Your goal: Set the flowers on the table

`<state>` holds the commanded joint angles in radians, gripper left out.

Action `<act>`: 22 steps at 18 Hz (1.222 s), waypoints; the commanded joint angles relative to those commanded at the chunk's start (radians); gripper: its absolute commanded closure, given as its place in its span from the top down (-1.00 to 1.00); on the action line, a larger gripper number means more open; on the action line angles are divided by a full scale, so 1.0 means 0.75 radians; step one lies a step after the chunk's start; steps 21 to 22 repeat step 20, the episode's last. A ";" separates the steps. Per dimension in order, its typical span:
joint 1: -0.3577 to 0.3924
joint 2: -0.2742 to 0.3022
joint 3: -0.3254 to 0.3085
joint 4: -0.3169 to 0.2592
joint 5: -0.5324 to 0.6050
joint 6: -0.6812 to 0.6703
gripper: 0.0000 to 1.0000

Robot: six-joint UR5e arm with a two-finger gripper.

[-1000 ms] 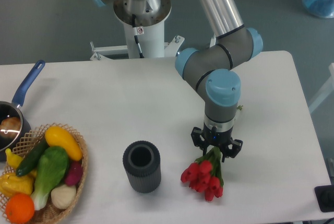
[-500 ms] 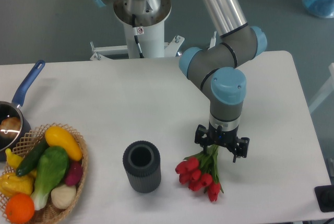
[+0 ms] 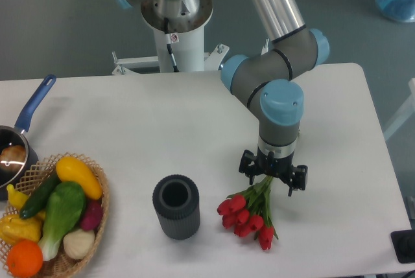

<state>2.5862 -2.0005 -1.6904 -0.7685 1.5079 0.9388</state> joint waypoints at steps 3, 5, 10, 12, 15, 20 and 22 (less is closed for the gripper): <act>0.023 0.059 0.010 -0.033 0.002 0.010 1.00; 0.021 0.080 0.035 -0.069 0.018 0.012 1.00; 0.049 0.106 0.041 -0.139 0.071 0.239 1.00; 0.072 0.113 0.039 -0.212 0.112 0.384 1.00; 0.098 0.123 0.027 -0.260 0.115 0.507 1.00; 0.100 0.123 0.018 -0.264 0.115 0.526 1.00; 0.100 0.123 0.018 -0.264 0.115 0.526 1.00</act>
